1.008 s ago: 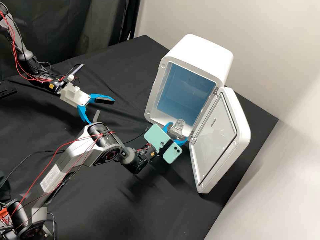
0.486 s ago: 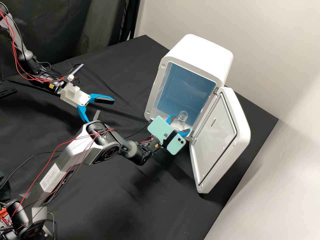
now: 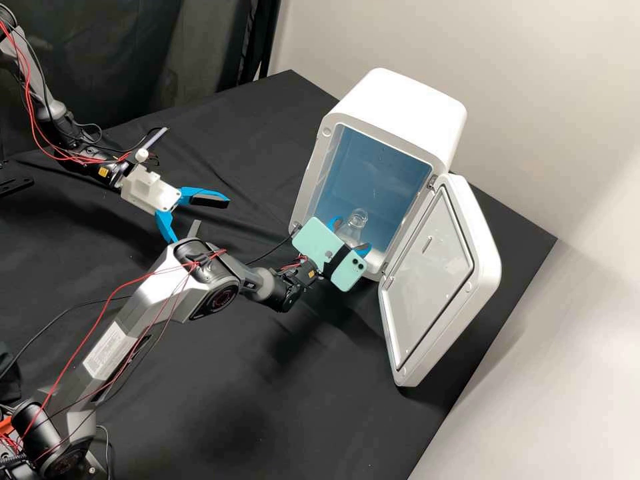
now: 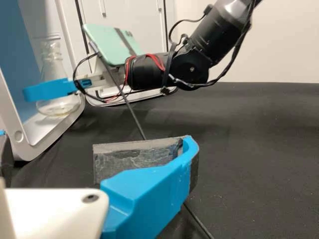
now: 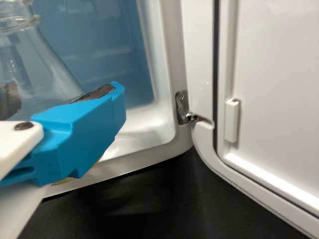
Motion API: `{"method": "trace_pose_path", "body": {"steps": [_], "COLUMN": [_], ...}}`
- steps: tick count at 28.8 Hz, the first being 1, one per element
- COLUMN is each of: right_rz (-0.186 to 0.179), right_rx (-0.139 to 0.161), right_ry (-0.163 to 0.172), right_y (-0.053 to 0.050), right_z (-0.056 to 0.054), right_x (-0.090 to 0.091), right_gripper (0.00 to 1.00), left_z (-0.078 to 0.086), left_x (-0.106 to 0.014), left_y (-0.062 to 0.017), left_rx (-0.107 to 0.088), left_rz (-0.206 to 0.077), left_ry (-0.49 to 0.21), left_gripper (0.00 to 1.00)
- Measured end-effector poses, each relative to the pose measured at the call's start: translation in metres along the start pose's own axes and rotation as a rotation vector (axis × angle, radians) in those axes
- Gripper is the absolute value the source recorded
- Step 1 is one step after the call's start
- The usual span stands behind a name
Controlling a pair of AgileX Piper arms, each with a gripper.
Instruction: Place the flask in the incubator
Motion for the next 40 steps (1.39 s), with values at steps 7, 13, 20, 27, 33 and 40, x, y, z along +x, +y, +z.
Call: {"method": "trace_pose_path", "body": {"steps": [7, 13, 20, 27, 33, 40], "right_rz": [-0.010, -0.004, 0.006, 0.010, 0.009, 0.000], "right_rx": [0.030, 0.025, -0.005, -0.024, -0.027, -0.015], "right_ry": [-0.026, -0.027, -0.039, -0.017, -0.009, -0.022], "right_y": [-0.001, 0.003, 0.015, 0.022, 0.025, 0.026], "right_z": [0.003, 0.001, 0.010, 0.006, 0.004, 0.003], "right_x": [0.016, 0.030, 0.044, 0.053, 0.058, 0.059], "right_gripper": [0.00, 0.00, 0.00, 0.00, 0.00, 0.00], "left_z": [-0.003, -0.005, -0.006, -0.006, -0.006, -0.006], "left_x": [-0.001, -0.001, -0.001, -0.001, -0.001, -0.001], "left_y": [0.0004, 0.0008, 0.0009, 0.0009, 0.0009, 0.0009], "left_rx": [-0.001, -0.003, -0.003, -0.003, -0.003, -0.003], "left_rz": [0.002, 0.003, 0.004, 0.004, 0.004, 0.004], "left_ry": [0.008, 0.016, 0.018, 0.018, 0.018, 0.018], "left_gripper": [1.00, 1.00, 1.00, 1.00, 1.00, 1.00]}}
